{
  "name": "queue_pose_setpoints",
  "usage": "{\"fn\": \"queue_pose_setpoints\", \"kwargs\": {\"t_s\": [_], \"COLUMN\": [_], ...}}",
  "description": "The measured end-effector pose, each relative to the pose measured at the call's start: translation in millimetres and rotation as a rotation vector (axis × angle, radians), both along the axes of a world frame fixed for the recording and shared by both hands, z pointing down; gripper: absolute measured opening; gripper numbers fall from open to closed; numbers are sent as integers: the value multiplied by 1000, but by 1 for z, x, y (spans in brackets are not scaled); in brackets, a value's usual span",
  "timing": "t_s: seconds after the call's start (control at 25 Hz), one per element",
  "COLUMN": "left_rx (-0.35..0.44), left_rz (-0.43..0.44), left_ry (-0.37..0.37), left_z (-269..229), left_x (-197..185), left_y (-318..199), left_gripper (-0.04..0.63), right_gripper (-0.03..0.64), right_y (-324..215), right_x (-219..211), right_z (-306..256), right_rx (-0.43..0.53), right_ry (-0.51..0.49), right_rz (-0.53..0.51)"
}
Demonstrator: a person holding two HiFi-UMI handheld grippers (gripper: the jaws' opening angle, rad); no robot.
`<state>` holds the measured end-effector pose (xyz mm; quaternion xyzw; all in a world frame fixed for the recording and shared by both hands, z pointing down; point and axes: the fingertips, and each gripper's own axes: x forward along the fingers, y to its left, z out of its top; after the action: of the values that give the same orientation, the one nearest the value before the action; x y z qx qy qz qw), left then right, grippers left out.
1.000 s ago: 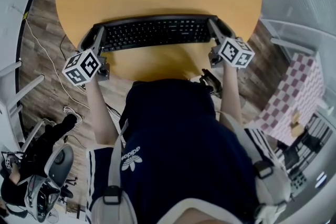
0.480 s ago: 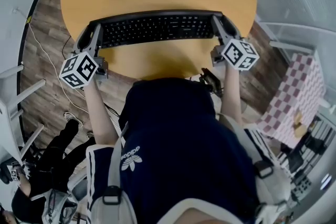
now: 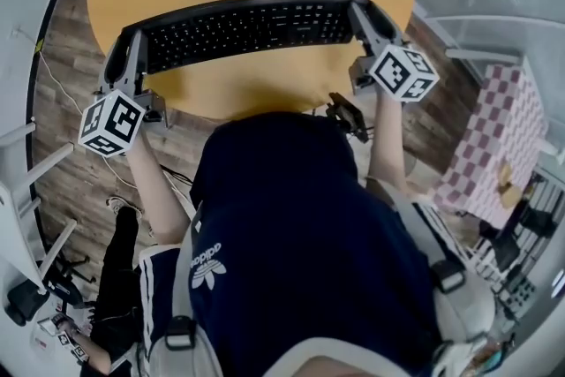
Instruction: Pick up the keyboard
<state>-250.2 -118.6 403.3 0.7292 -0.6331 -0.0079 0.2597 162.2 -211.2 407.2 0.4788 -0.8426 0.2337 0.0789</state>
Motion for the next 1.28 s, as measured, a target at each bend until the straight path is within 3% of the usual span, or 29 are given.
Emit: {"fn": "queue_pose_setpoints", "kwargs": {"t_s": [0.24, 0.68, 1.28], "left_rx": [74, 174, 228], "left_rz": [-2, -18, -57], "left_ry": [-18, -13, -18], "left_z": [-68, -82, -109], "left_x": [11, 8, 7], "left_y": [15, 23, 32], "left_gripper": [160, 160, 160], "right_gripper": [149, 150, 150], "right_y": [17, 25, 29], "right_x": [11, 9, 7], "right_z": [-61, -89, -100], "right_rx": [68, 159, 176], "right_ry": [-25, -8, -28], "right_rz": [10, 30, 2]}}
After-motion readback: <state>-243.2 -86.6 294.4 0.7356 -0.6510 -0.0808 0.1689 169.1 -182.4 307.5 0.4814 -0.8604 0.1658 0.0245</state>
